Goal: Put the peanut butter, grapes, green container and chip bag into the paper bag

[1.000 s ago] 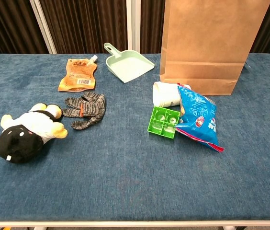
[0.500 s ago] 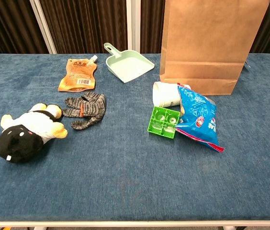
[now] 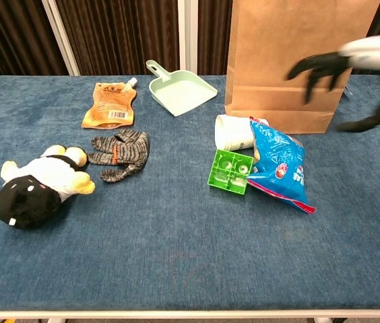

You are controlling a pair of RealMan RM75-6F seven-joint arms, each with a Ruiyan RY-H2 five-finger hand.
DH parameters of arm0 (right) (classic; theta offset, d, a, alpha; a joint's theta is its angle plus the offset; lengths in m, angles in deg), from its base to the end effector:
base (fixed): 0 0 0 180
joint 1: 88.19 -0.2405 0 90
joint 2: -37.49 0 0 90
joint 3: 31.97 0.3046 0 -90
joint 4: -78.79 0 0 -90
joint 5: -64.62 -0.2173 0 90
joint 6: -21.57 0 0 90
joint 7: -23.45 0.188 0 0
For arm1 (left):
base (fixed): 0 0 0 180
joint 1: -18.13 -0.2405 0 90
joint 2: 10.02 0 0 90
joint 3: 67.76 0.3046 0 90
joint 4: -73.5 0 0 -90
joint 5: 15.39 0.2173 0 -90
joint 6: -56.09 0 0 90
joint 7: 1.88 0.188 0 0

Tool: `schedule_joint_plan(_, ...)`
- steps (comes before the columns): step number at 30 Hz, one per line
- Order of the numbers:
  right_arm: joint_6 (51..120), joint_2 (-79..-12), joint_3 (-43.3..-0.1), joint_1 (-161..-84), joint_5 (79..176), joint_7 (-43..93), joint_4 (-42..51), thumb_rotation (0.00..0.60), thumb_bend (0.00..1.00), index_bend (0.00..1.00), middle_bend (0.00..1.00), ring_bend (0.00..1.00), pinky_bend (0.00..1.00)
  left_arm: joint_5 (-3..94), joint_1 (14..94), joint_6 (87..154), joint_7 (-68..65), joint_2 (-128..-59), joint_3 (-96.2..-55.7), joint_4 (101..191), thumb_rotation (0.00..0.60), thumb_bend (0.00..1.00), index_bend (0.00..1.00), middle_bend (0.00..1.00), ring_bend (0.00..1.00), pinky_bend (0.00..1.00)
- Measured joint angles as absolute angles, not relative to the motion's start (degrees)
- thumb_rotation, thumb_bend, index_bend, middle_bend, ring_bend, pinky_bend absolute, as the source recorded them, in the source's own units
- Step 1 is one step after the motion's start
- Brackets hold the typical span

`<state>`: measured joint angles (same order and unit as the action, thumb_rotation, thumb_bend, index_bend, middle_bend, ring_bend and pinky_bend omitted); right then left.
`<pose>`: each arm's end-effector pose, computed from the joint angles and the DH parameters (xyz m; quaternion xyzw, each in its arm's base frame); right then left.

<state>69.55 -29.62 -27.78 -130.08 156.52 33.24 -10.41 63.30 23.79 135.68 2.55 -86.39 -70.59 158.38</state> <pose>-0.1955 -0.3960 0.0531 0.8209 -0.3343 0.3450 0.3088 -0.3879 0.2327 0.0950 -0.5769 -0.4456 -0.3428 0.5926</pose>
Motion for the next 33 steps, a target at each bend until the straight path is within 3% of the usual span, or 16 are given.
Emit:
schedule_joint_plan(6, 61.5, -37.5, -25.9, -136.3, 152.5, 27.4, -9.4, 0.6, 0.0, 0.11, 0.29, 0.12, 0.27, 62.9, 23.4, 135.7, 2.0, -86.6, -70.5, 157.8, 0.6, 0.08, 0.35, 0.34, 0.26, 0.28)
schedule_joint_plan(12, 58.8, -43.5, -25.3, -139.3, 148.8, 18.3, -6.9, 0.6, 0.0, 0.1, 0.27, 0.1, 0.24, 62.8, 23.2, 135.7, 1.1, -86.8, -70.4, 157.0, 0.6, 0.08, 0.35, 0.34, 0.26, 0.28)
schedule_joint_plan(19, 58.9, -49.6, -24.8, -140.8, 142.6, 7.9, -3.0, 0.6, 0.0, 0.0, 0.16, 0.04, 0.19, 62.6, 23.1, 135.5, 0.5, -86.9, -70.6, 156.3, 0.6, 0.08, 0.35, 0.34, 0.26, 0.28)
schedule_joint_plan(27, 58.9, -52.4, -25.9, -141.6, 137.5, 1.4, -1.2, 0.6, 0.0, 0.0, 0.16, 0.03, 0.19, 62.6, 23.3, 135.1, 0.1, -87.1, -70.6, 155.9, 0.6, 0.08, 0.35, 0.34, 0.26, 0.28)
schedule_joint_plan(33, 57.7, -52.1, -27.4, -141.8, 134.7, 0.2, -2.6, 0.6, 0.0, 0.0, 0.19, 0.06, 0.25, 62.6, 22.9, 135.3, -0.1, -87.4, -70.4, 155.4, 0.6, 0.08, 0.35, 0.34, 0.26, 0.28)
